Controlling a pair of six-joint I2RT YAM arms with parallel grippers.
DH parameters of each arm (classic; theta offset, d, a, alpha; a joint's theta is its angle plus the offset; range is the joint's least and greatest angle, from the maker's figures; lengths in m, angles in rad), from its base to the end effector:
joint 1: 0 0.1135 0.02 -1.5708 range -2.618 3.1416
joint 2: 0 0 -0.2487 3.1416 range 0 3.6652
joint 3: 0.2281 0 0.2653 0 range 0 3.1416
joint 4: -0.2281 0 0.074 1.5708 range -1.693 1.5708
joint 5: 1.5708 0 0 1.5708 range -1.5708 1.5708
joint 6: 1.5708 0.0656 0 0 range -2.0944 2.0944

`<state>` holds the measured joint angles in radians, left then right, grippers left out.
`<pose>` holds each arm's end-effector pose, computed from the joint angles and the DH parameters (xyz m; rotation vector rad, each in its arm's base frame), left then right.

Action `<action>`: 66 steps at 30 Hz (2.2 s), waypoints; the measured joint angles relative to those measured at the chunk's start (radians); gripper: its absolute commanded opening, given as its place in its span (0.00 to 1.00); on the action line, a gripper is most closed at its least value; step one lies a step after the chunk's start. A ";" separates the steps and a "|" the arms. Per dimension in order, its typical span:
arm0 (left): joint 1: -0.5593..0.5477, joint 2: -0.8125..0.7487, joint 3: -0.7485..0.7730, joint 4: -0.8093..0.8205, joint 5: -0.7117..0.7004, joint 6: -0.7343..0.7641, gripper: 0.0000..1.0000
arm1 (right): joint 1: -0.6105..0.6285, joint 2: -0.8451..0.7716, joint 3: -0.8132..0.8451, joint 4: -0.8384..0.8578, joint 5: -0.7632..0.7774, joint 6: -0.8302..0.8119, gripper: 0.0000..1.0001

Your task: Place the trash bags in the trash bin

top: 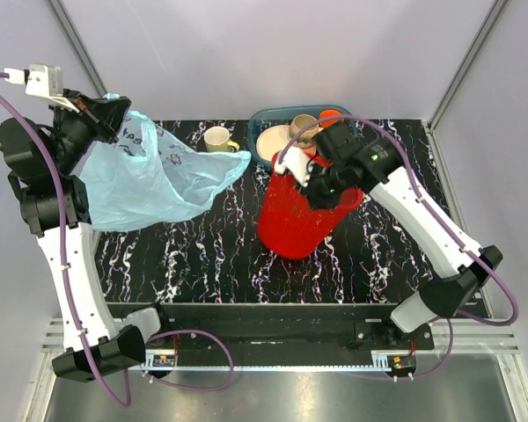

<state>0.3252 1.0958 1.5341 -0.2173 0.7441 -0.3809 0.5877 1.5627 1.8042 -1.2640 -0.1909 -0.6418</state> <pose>0.2360 0.0327 0.5255 0.1438 1.4238 -0.5465 0.2650 0.1915 0.3641 -1.5447 2.0676 0.2273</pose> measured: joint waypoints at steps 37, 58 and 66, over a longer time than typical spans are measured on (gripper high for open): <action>0.025 -0.016 0.131 0.042 0.122 -0.093 0.00 | 0.136 -0.009 0.327 0.276 0.117 0.426 0.96; 0.015 -0.086 0.088 0.587 0.309 -0.613 0.00 | 0.059 0.173 0.571 0.378 -0.239 0.546 0.00; -0.415 -0.006 0.061 0.599 0.295 -0.509 0.00 | 0.059 -0.010 0.551 0.335 -0.181 0.570 0.00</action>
<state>-0.0898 1.0893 1.5948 0.3813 1.0389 -0.8898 0.6468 1.5524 2.3554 -0.9291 -0.3717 -0.0723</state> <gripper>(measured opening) 0.005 0.011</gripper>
